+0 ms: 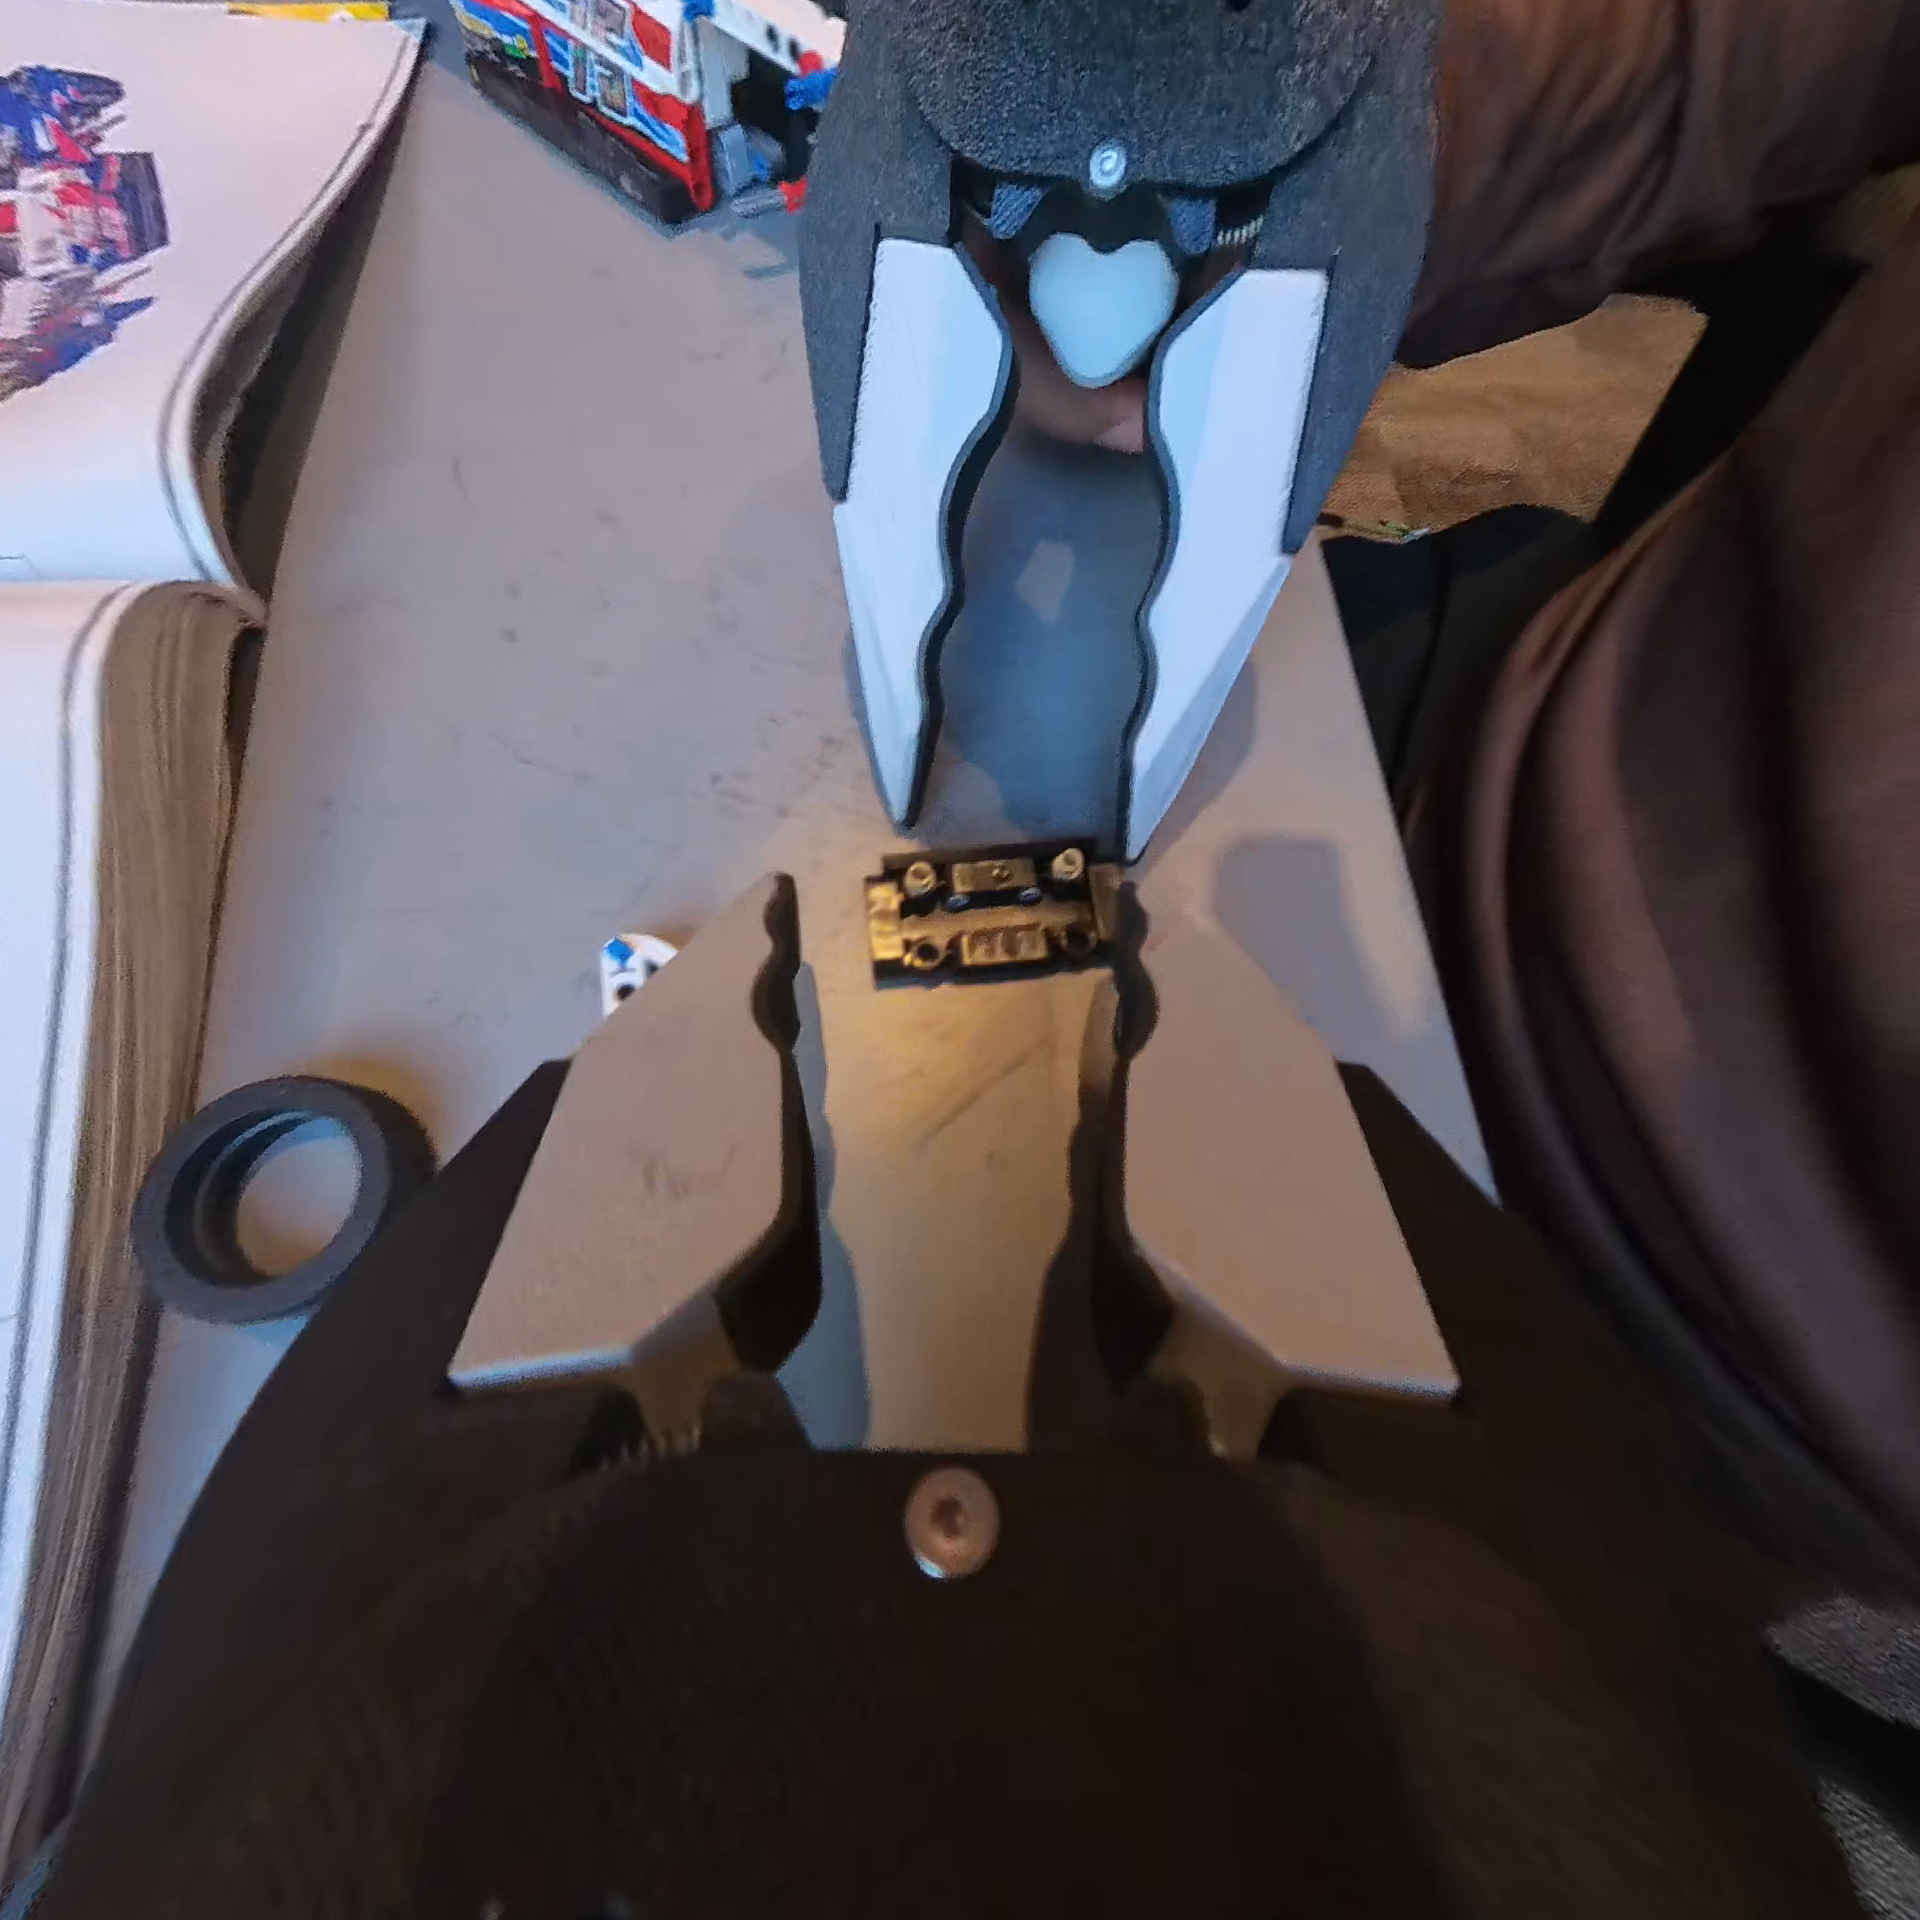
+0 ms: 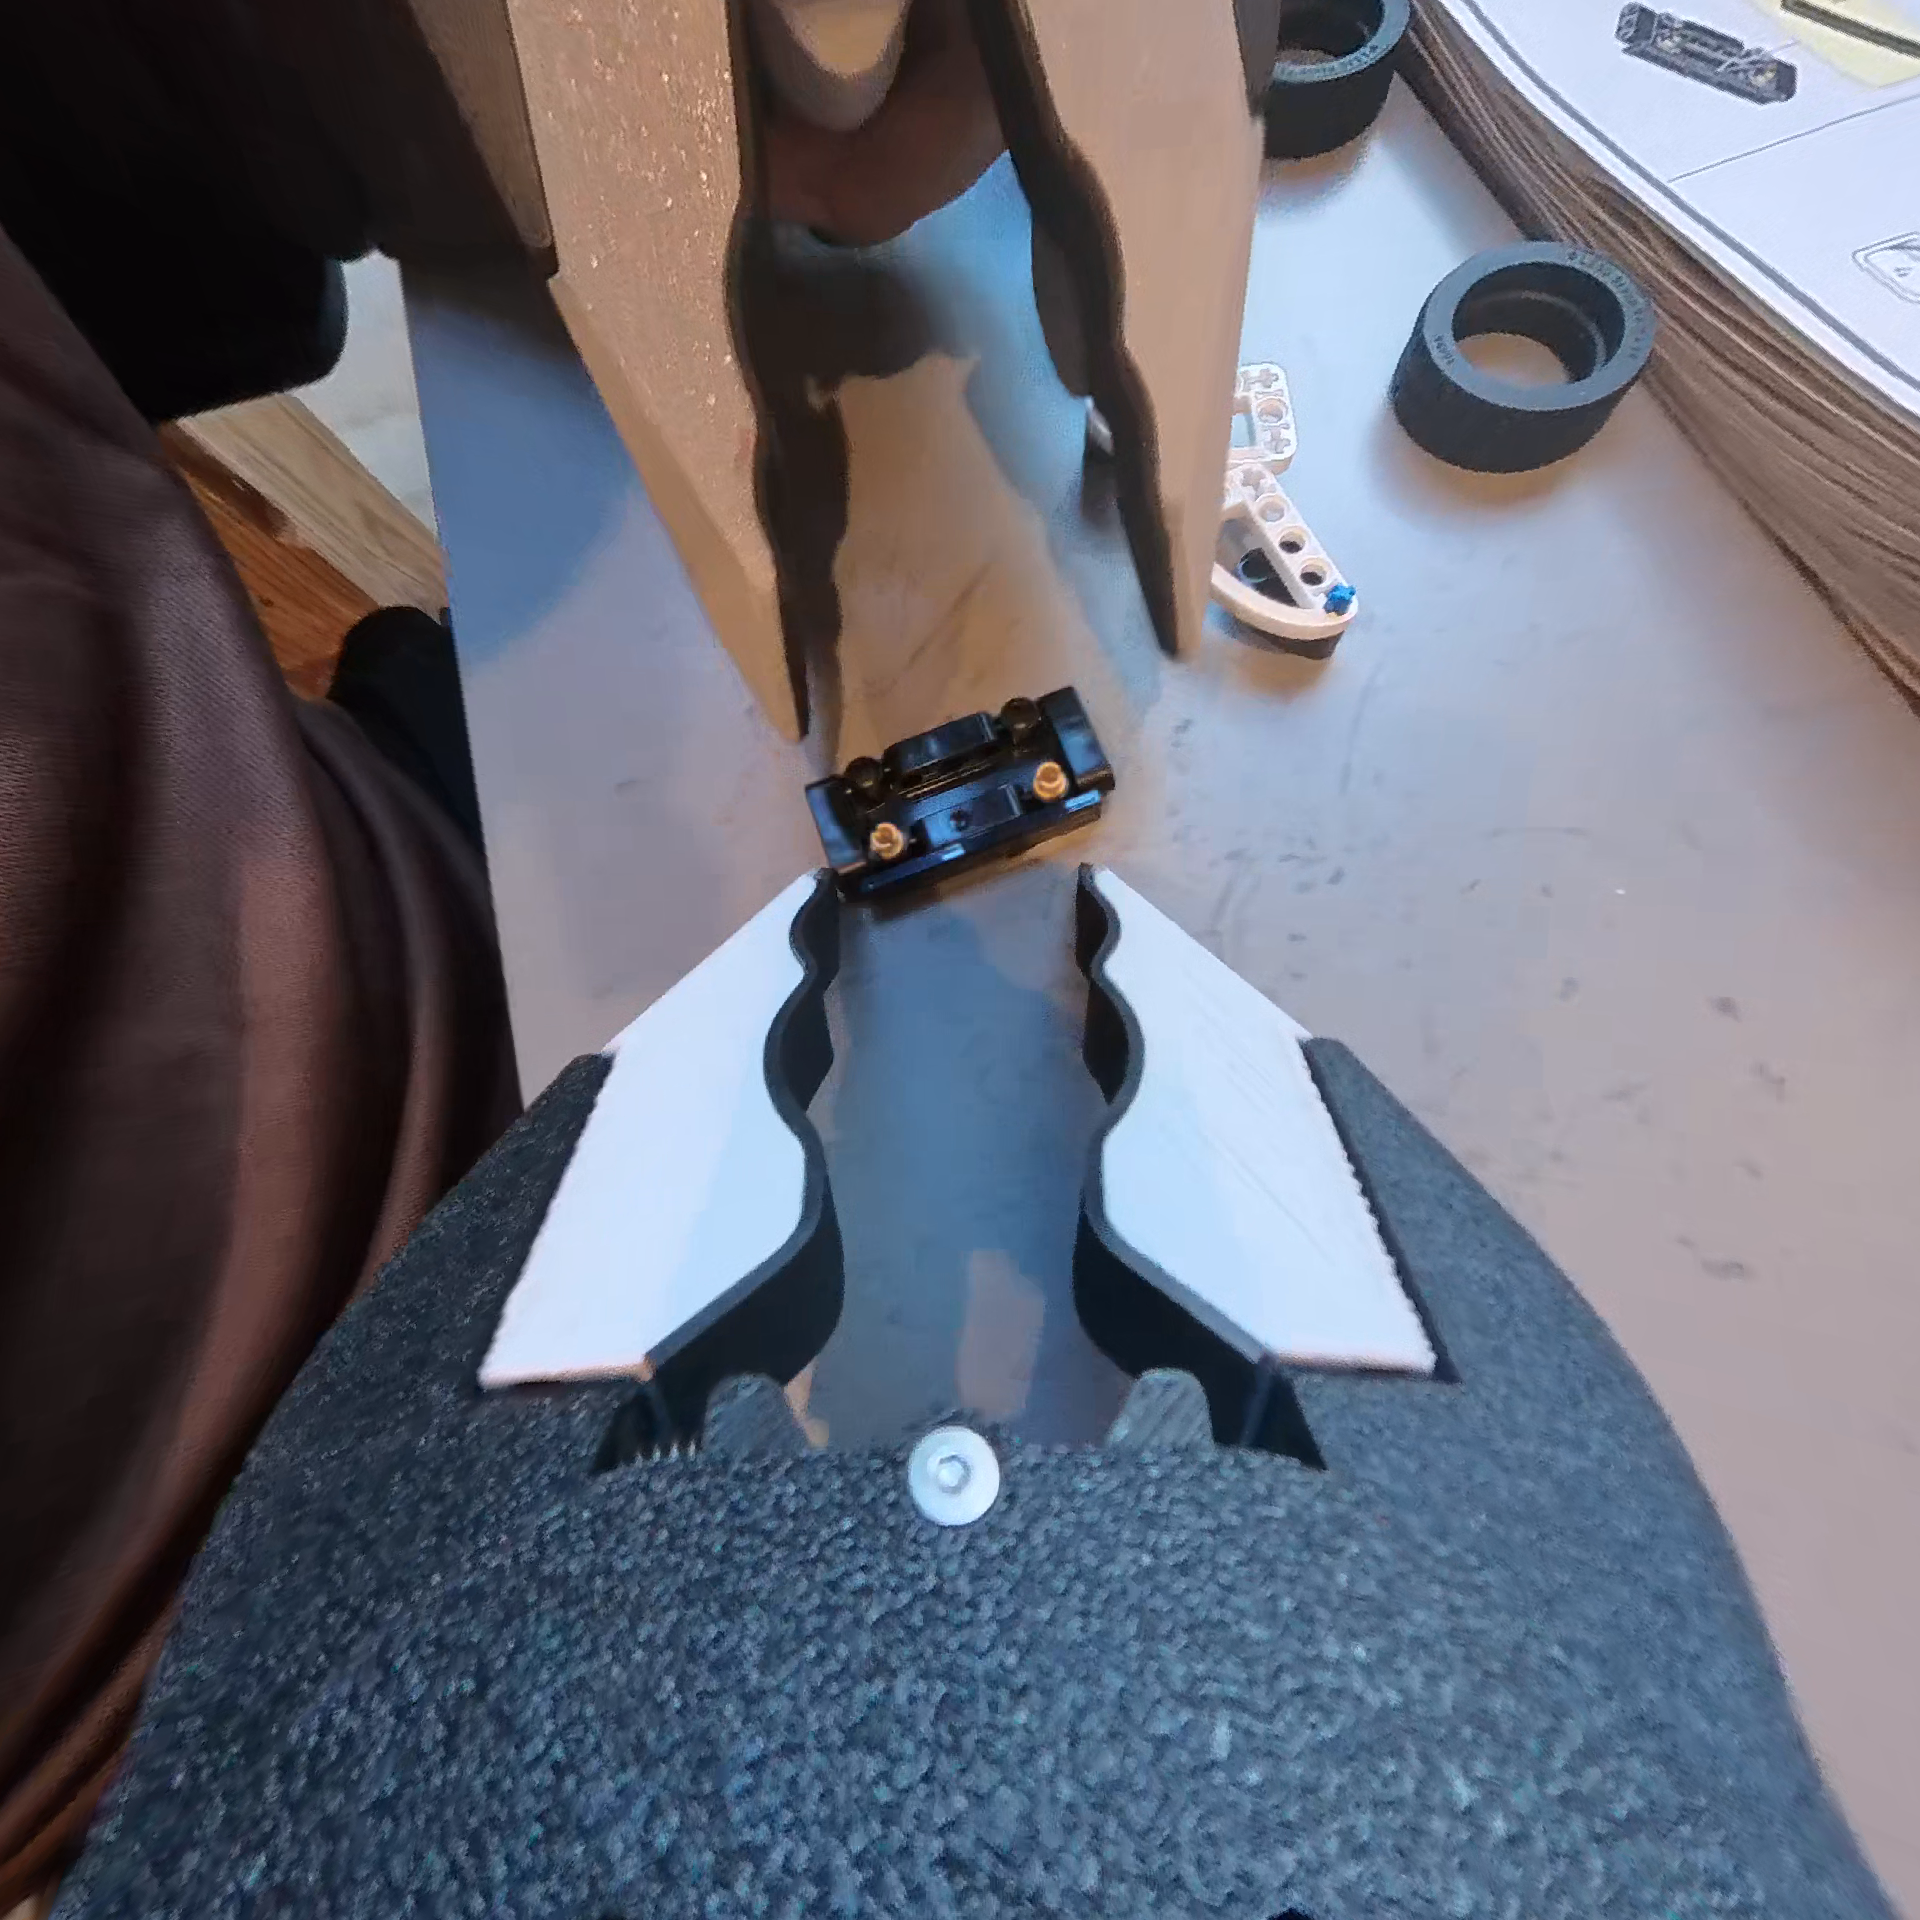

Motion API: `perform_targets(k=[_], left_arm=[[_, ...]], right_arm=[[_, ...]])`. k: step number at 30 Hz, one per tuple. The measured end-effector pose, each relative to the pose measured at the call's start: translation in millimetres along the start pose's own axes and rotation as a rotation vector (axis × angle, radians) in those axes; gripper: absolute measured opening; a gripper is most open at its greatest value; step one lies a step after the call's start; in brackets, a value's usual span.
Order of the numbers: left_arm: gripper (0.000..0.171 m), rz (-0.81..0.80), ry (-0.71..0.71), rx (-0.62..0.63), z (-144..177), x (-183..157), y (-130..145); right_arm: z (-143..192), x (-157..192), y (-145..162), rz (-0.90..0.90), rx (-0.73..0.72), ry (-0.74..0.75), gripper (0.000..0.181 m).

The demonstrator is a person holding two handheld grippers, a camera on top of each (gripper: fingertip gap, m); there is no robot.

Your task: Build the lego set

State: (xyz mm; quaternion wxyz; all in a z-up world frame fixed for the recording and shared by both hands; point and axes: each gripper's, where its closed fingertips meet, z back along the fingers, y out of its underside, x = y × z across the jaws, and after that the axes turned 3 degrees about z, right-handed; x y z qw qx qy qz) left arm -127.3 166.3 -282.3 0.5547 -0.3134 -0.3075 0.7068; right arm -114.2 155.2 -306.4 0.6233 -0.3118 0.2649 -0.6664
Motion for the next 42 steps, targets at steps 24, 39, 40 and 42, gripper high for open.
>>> perform_targets(k=[24, 39, 40, 42], left_arm=[[0.042, 0.058, -0.273, -0.006, 28, 57, 14], [0.033, -0.282, -0.285, -0.041, 18, 13, -12], [0.031, -0.293, -0.295, -0.029, 17, 13, -11], [0.032, -0.275, -0.295, 0.003, 14, 16, -4]], right_arm=[[-2, -4, -8, 0.057, -0.020, 0.082, 0.065], [2, -30, -1, -0.022, 0.021, 0.263, 0.072], [6, -34, 1, -0.039, 0.014, 0.265, 0.072], [10, -35, 1, -0.077, -0.014, 0.236, 0.071]])
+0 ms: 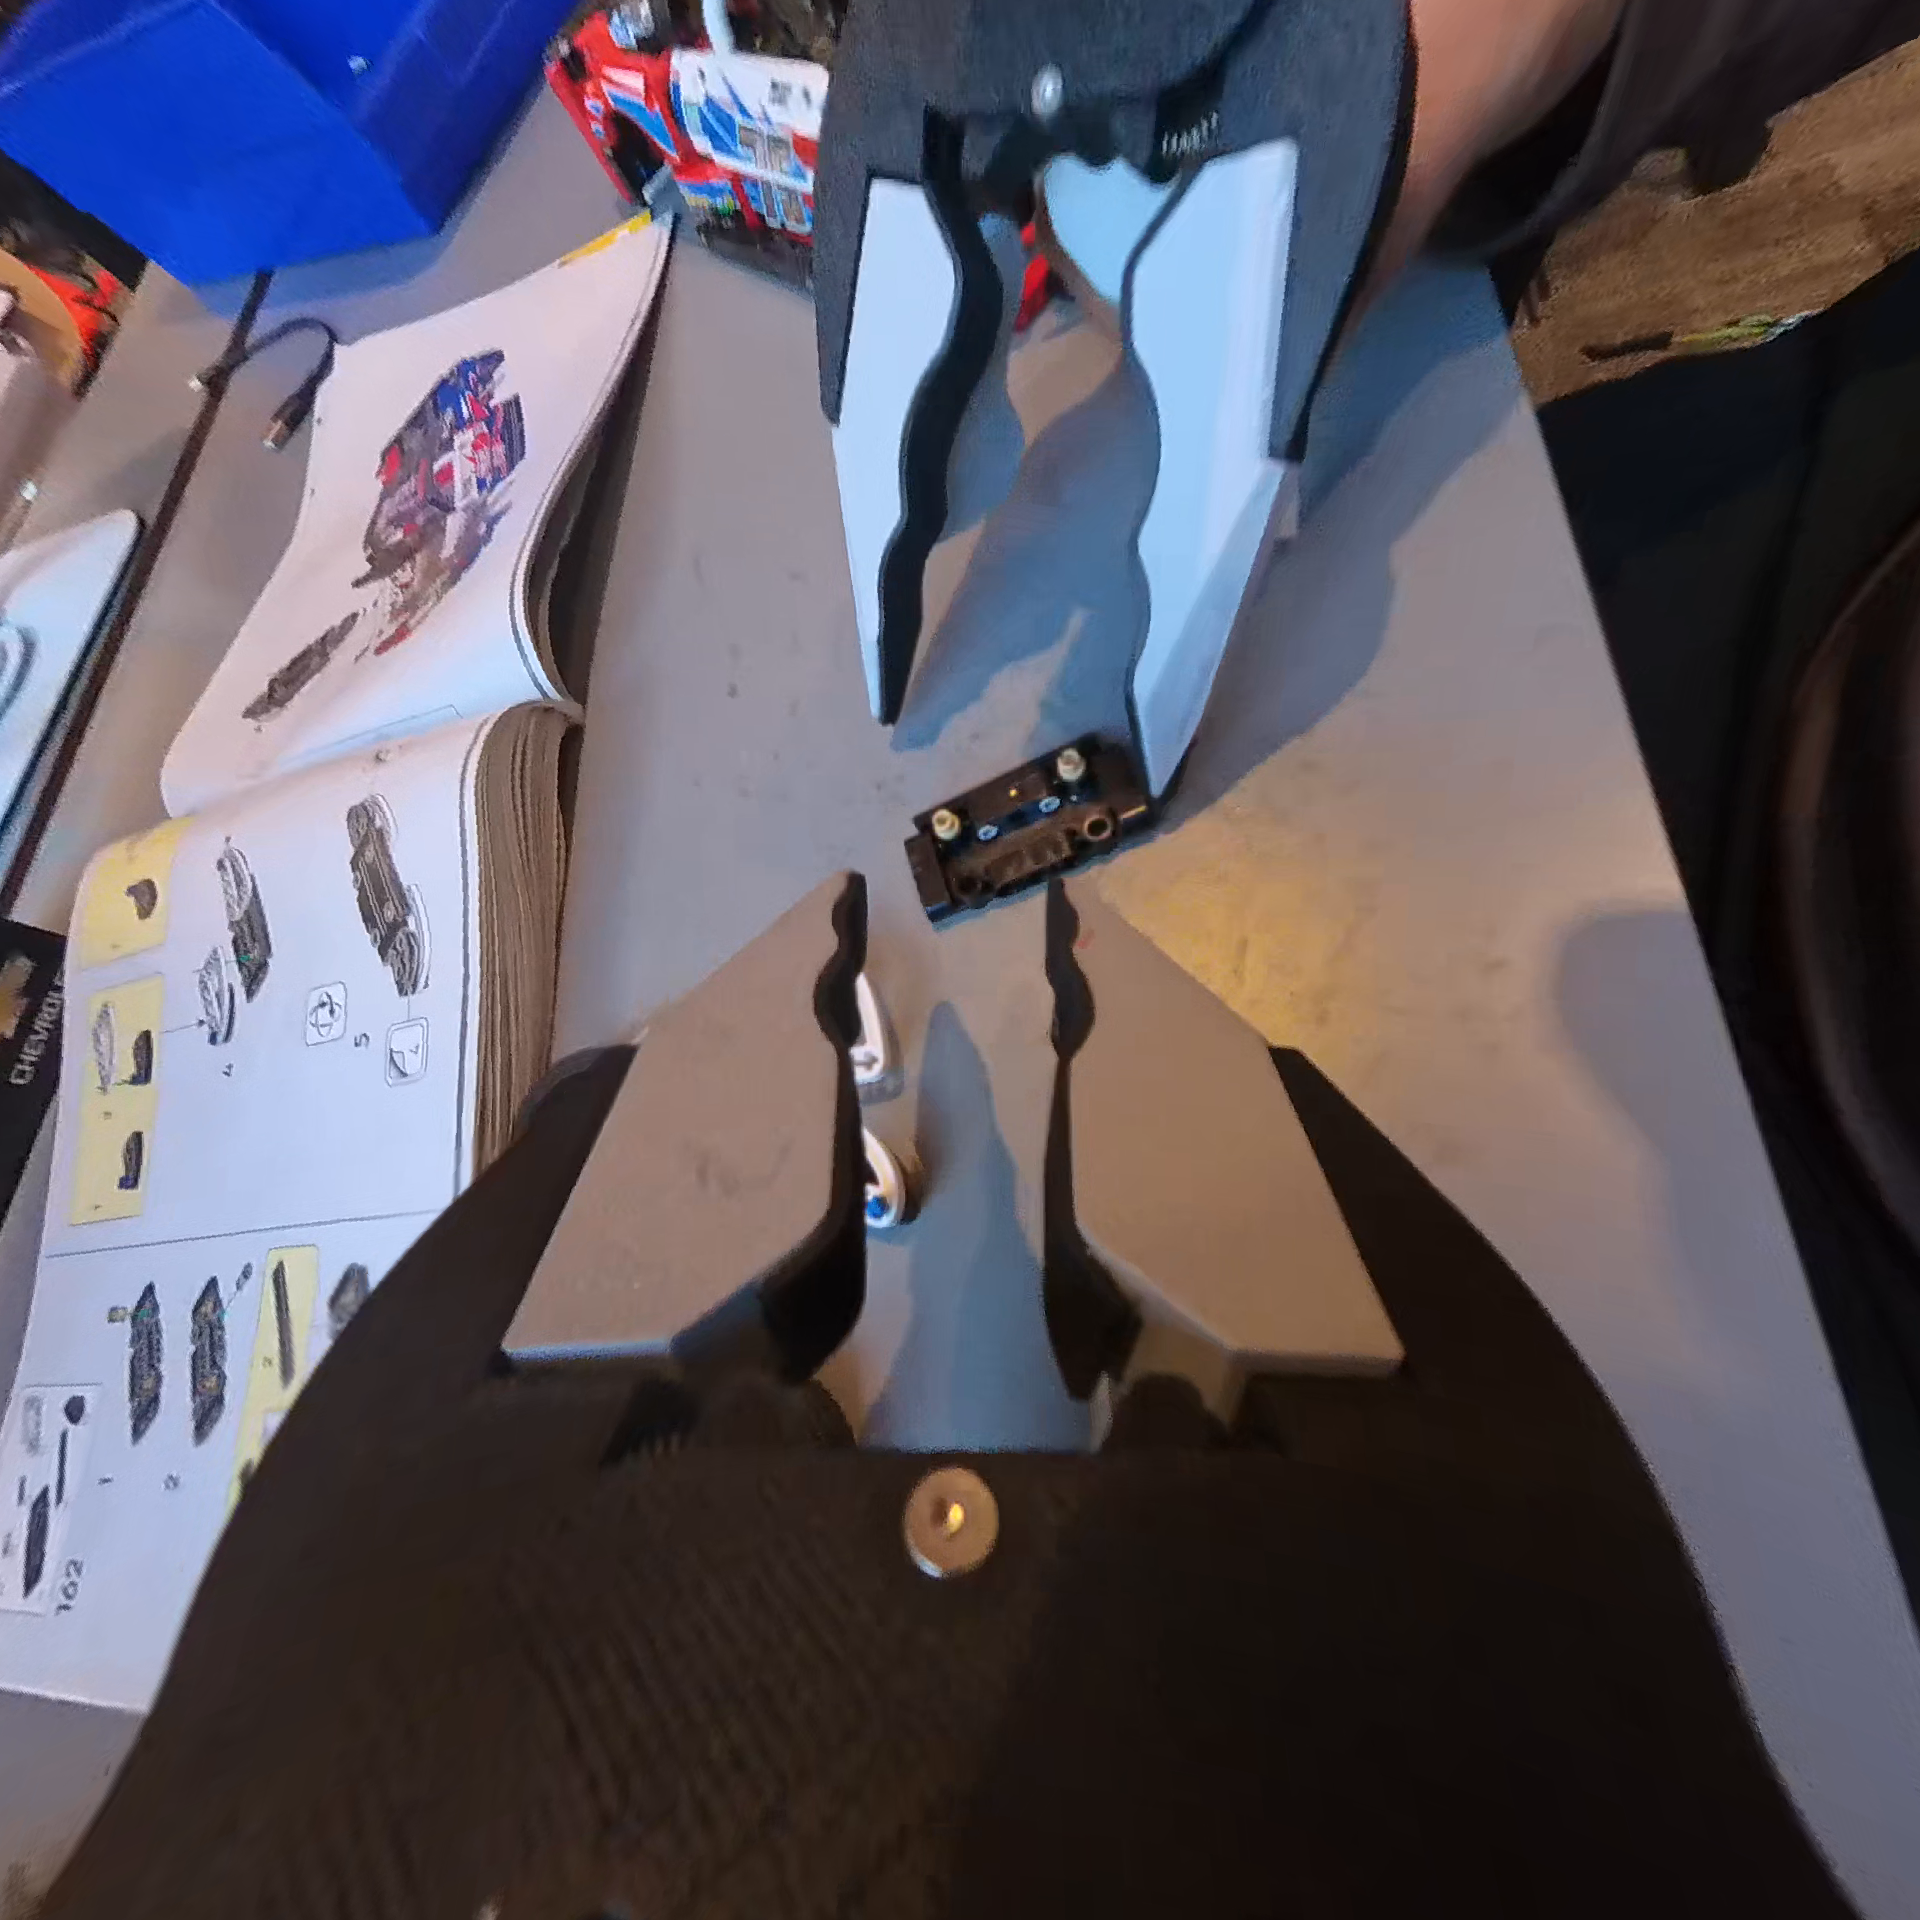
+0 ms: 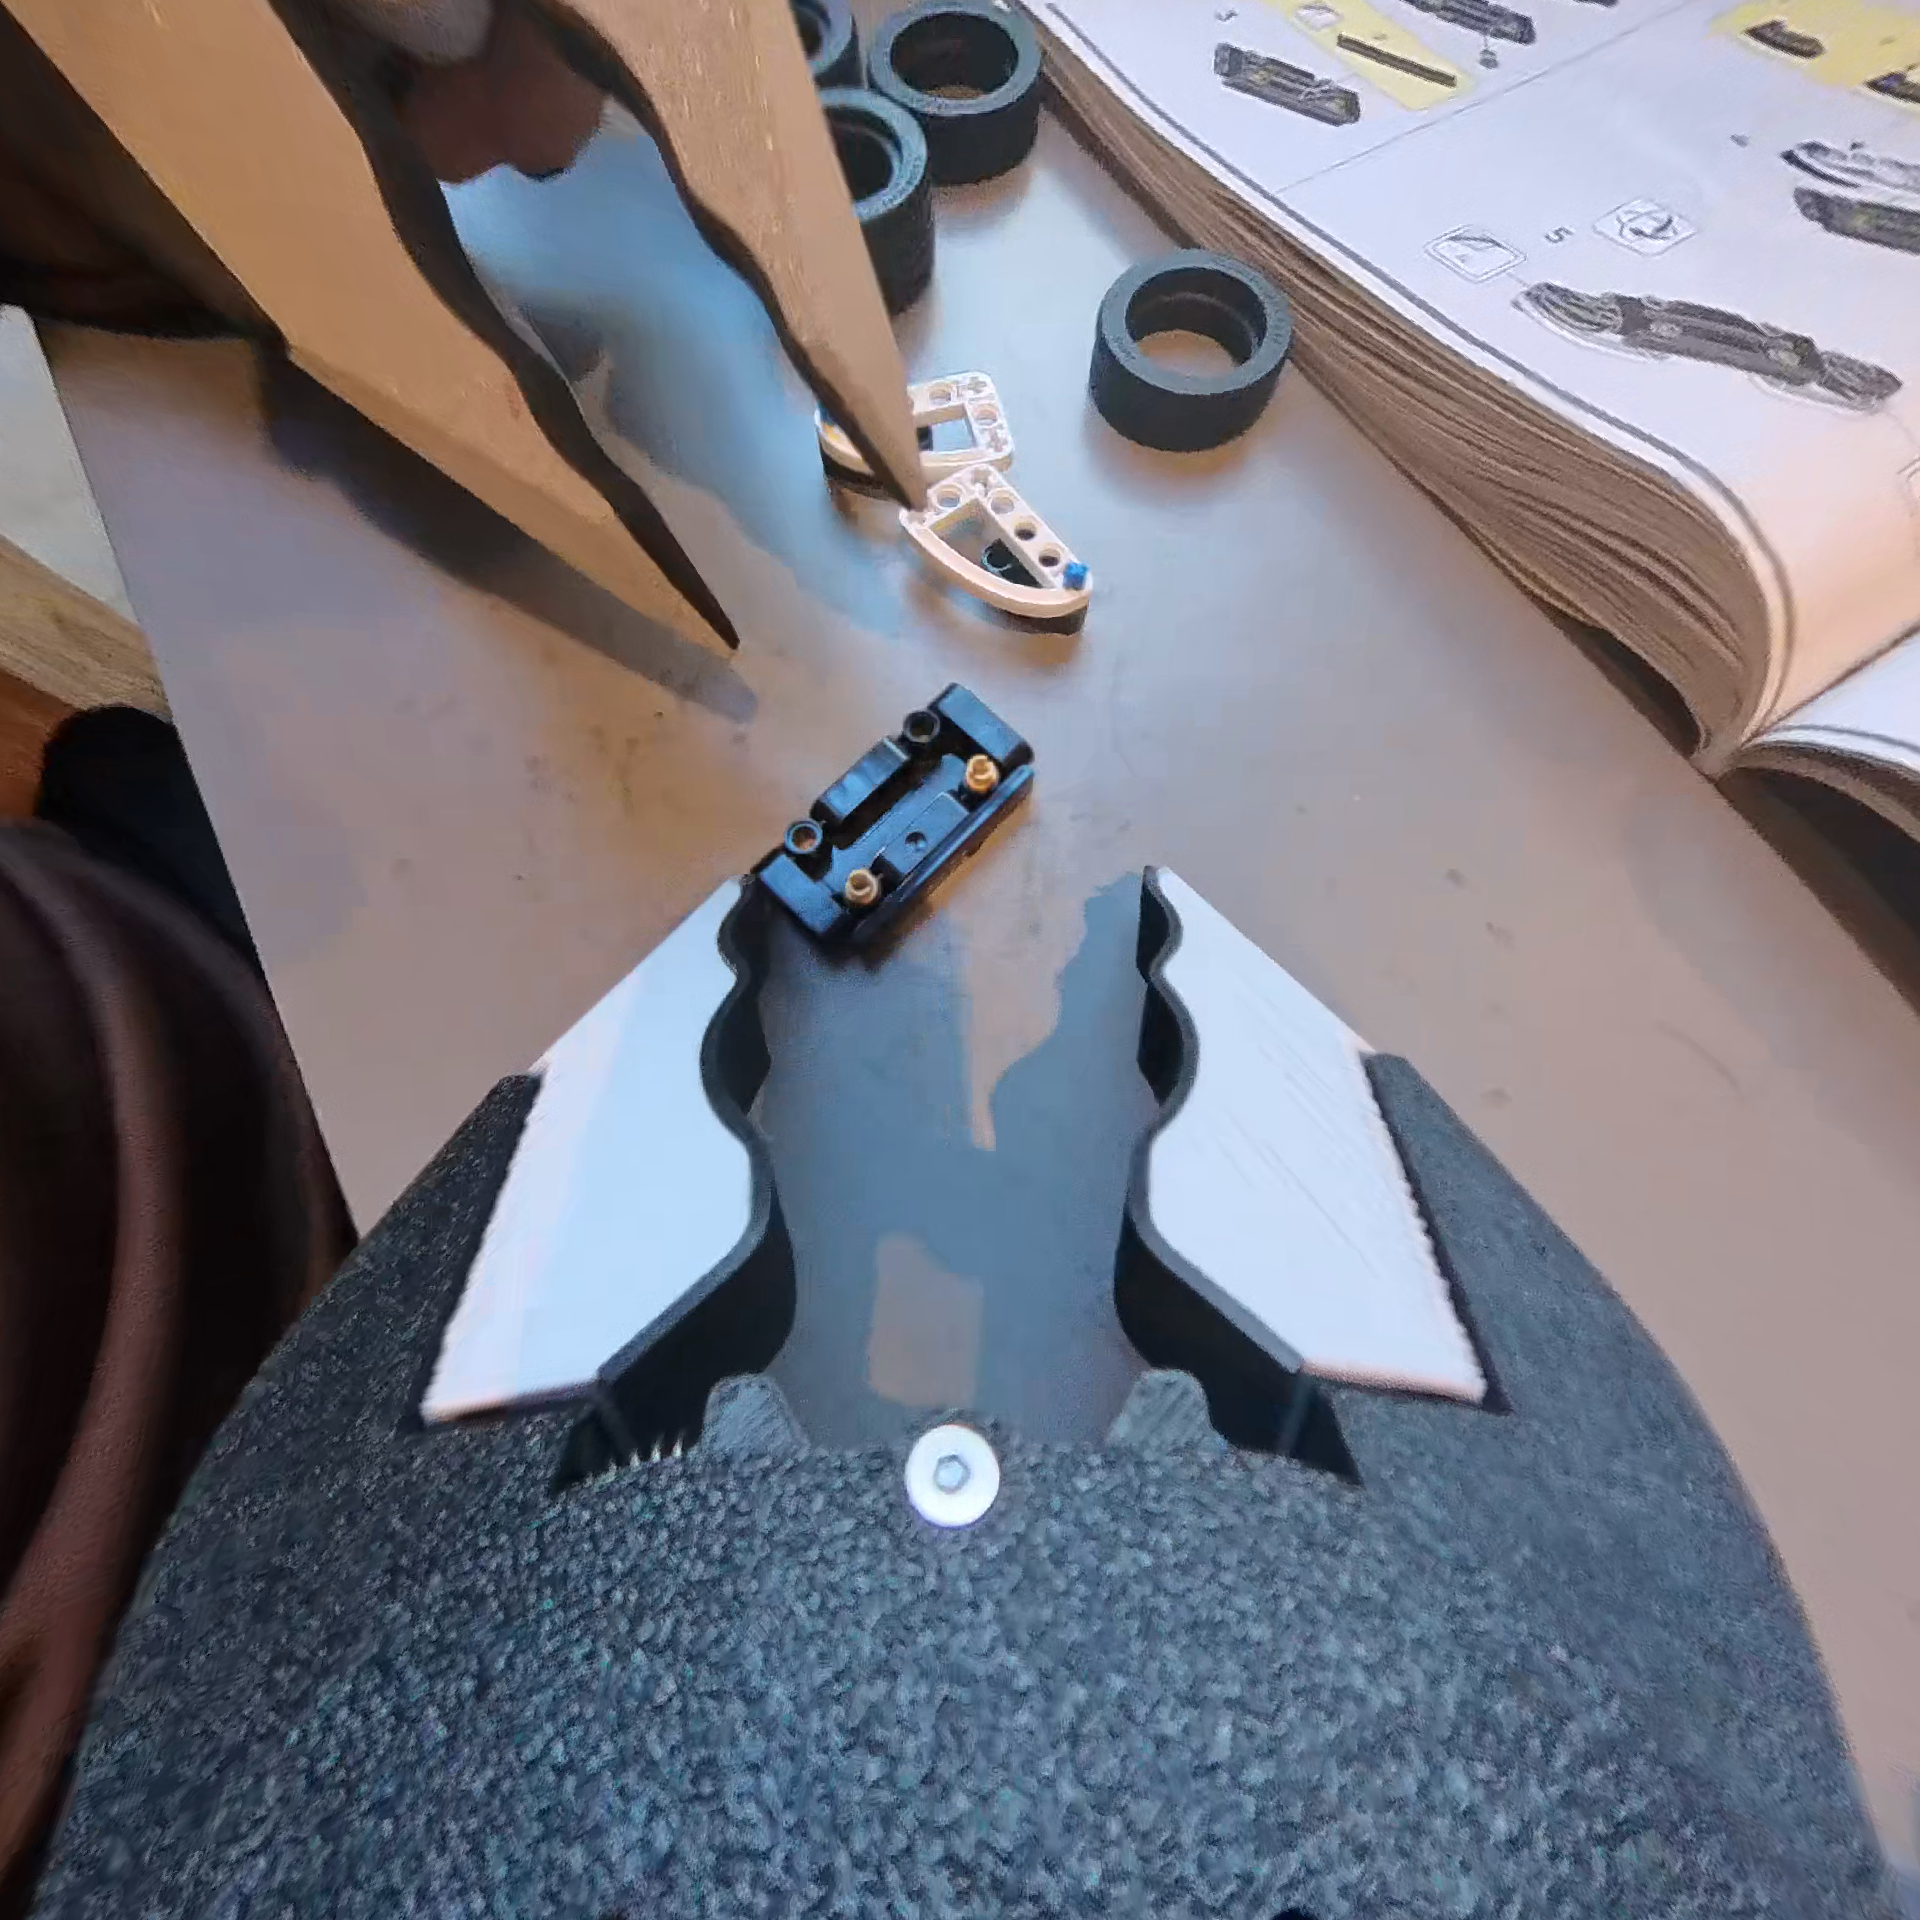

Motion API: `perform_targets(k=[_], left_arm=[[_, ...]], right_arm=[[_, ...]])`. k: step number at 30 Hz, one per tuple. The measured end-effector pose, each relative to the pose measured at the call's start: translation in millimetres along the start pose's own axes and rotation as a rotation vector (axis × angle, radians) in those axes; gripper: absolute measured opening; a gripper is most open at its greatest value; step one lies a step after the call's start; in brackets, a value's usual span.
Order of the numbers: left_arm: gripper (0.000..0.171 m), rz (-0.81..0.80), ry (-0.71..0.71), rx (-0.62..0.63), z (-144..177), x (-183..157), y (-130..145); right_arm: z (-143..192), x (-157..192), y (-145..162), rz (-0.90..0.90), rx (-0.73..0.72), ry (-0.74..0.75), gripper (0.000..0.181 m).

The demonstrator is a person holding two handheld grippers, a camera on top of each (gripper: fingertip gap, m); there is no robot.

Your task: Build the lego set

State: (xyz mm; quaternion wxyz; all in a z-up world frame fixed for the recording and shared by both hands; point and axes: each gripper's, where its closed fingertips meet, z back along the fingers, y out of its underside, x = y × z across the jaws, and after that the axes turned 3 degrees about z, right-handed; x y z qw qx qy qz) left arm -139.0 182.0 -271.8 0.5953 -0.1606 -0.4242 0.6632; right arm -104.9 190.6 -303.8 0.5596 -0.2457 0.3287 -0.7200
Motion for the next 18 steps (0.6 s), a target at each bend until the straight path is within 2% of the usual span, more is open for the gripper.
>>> perform_targets(k=[5, 8, 15, 18], left_arm=[[0.030, 0.050, -0.017, 0.001, 1, 9, 4], [0.028, 0.079, -0.019, -0.006, 2, 13, 4], [0.027, 0.109, -0.046, 0.010, 1, 21, 10], [0.026, 0.123, -0.056, -0.013, 6, 25, 8]], right_arm=[[-1, 2, 1, -0.008, 0.010, -0.021, 0.065], [-1, 20, 4, 0.035, 0.029, -0.078, 0.040], [-6, 67, -9, 0.128, -0.007, -0.190, 0.038], [-2, 64, -17, 0.134, -0.065, -0.162, 0.036]])
